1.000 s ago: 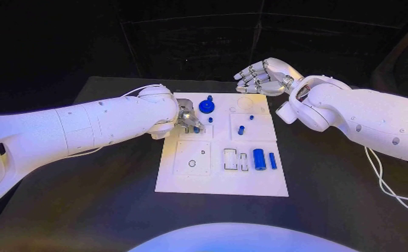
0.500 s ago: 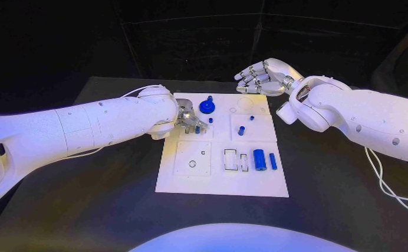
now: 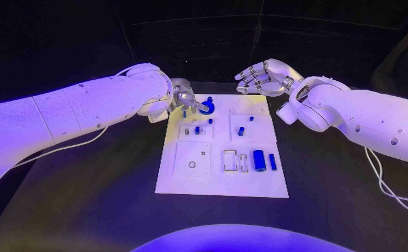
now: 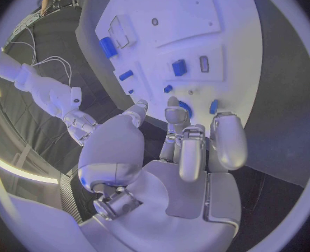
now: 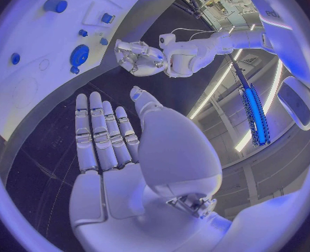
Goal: Assemble the parts on the task board
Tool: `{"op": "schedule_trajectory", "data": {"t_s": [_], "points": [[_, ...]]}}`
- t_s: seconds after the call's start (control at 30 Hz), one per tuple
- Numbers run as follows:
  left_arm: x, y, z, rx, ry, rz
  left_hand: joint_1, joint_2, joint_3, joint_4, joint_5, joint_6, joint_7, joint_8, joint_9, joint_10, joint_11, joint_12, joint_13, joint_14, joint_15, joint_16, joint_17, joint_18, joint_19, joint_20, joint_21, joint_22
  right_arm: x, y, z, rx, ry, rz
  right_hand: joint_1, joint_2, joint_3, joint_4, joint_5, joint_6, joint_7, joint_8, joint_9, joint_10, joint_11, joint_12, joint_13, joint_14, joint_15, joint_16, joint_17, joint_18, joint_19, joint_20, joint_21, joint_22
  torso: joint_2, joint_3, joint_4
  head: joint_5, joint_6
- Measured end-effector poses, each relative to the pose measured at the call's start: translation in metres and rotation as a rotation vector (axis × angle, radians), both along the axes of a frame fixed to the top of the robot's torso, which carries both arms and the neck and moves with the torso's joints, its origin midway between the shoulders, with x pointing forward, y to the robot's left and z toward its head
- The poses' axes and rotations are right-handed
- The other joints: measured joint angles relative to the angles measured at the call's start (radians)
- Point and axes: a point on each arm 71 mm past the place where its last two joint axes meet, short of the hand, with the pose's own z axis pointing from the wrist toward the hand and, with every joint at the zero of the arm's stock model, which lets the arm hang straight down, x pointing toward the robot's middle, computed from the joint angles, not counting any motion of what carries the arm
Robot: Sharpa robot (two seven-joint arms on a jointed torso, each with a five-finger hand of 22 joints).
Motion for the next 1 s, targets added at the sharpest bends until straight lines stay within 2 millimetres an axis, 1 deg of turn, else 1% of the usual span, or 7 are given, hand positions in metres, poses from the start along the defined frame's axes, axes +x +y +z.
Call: {"op": "schedule_trajectory", "data": {"t_s": [0.13, 0.27, 0.37, 0.5, 0.7, 0.77, 1.0], "points": [[0.014, 0.014, 0.016, 0.002, 0.01, 0.021, 0.005, -0.005, -0.033, 0.005, 0.0, -0.009, 0.009, -0.015, -0.013, -0.007, 0.007, 0.0, -0.008, -0.002, 0.002, 0.0, 0.0, 0.0, -0.005, 0.005, -0.007, -0.005, 0.001, 0.0, 0.0, -0.001, 0.0, -0.002, 0.0, 0.0, 0.0, 0.0, 0.0, 0.0, 0.0, 0.0, 0.0, 0.0, 0.0, 0.0, 0.0, 0.0, 0.0, 0.0, 0.0, 0.0, 0.0, 0.0, 0.0, 0.0, 0.0, 0.0002, -0.0006, 0.003, 0.001], [0.028, 0.026, 0.023, 0.012, 0.034, 0.047, 0.016, 0.007, -0.062, 0.018, 0.0, -0.009, 0.009, -0.015, -0.021, -0.006, 0.006, 0.0, -0.008, -0.004, 0.004, 0.0, 0.0, 0.0, -0.009, 0.009, -0.008, -0.007, 0.002, -0.002, -0.001, -0.002, 0.0, -0.006, 0.0, 0.0, 0.0, 0.0, 0.0, 0.0, 0.0, 0.0, 0.0, 0.0, 0.0, 0.0, 0.0, 0.0, 0.0, 0.0, -0.001, 0.0, 0.0, 0.0, -0.004, -0.001, 0.001, -0.0003, -0.0019, 0.002, 0.002], [0.035, 0.032, 0.023, 0.025, 0.054, 0.06, 0.026, 0.017, -0.073, 0.021, 0.0, 0.001, 0.004, -0.015, -0.023, -0.006, 0.006, 0.0, -0.01, -0.004, 0.004, 0.0, 0.0, 0.0, -0.009, 0.009, -0.012, -0.009, 0.002, -0.002, -0.001, -0.003, 0.001, -0.007, 0.0, 0.0, 0.0, 0.0, 0.0, 0.0, 0.0, 0.0, 0.0, 0.0, 0.0, 0.0, 0.0, 0.0, 0.0, 0.0, -0.001, 0.0, 0.0, 0.0, -0.004, -0.001, 0.002, -0.0006, -0.0019, 0.0, 0.002], [0.045, 0.037, 0.019, 0.05, 0.079, 0.076, 0.039, 0.029, -0.08, 0.023, 0.0, 0.003, 0.005, -0.015, -0.026, -0.006, 0.006, 0.0, -0.012, -0.004, 0.004, 0.0, 0.0, 0.0, -0.009, 0.009, -0.012, -0.011, 0.002, 0.0, -0.001, -0.002, 0.001, -0.004, 0.0, 0.0, 0.0, 0.0, 0.0, 0.0, 0.0, 0.0, 0.0, 0.0, 0.0, 0.0, 0.0, 0.0, 0.0, 0.0, -0.001, 0.0, 0.0, 0.0, -0.004, -0.001, 0.003, -0.0014, -0.0018, 0.0, 0.001], [0.054, 0.042, 0.008, 0.089, 0.112, 0.093, 0.044, 0.035, -0.086, 0.023, 0.0, 0.006, 0.002, -0.015, -0.029, -0.006, 0.006, 0.0, -0.012, -0.004, 0.004, 0.0, 0.0, 0.0, -0.009, 0.009, -0.012, -0.011, 0.002, 0.002, -0.001, -0.001, 0.002, 0.001, 0.0, 0.0, 0.0, 0.0, 0.0, 0.0, 0.0, 0.0, 0.0, 0.0, 0.0, 0.0, 0.0, 0.0, 0.0, 0.0, -0.001, 0.0, 0.0, 0.0, -0.004, -0.001, 0.003, -0.0032, -0.0009, 0.005, -0.001], [0.056, 0.042, 0.003, 0.099, 0.122, 0.095, 0.053, 0.044, -0.09, 0.027, 0.0, 0.006, 0.002, -0.015, -0.03, -0.006, 0.006, 0.0, -0.011, -0.004, 0.004, 0.0, 0.0, 0.0, -0.009, 0.009, -0.012, -0.01, 0.002, 0.002, -0.001, -0.001, 0.002, 0.001, 0.0, 0.0, 0.0, 0.0, 0.0, 0.0, 0.0, 0.0, 0.0, 0.0, 0.0, 0.0, 0.0, -0.003, 0.003, 0.0, -0.001, 0.0, 0.0, 0.0, -0.004, -0.001, 0.003, -0.0032, -0.0009, 0.006, -0.002], [0.059, 0.039, -0.013, 0.128, 0.133, 0.09, 0.056, 0.046, -0.097, 0.028, 0.0, 0.006, 0.002, -0.015, -0.032, -0.006, 0.006, 0.0, -0.004, -0.004, 0.004, 0.0, 0.0, 0.0, -0.009, 0.009, -0.012, -0.005, 0.002, 0.003, -0.002, 0.0, 0.002, 0.004, 0.0, 0.0, 0.0, 0.0, 0.0, 0.0, 0.0, 0.0, 0.0, 0.0, 0.0, 0.0, 0.0, -0.003, 0.003, 0.0, -0.002, 0.0, 0.0, 0.0, -0.004, -0.002, 0.002, -0.0037, -0.0008, 0.007, -0.005]]}}
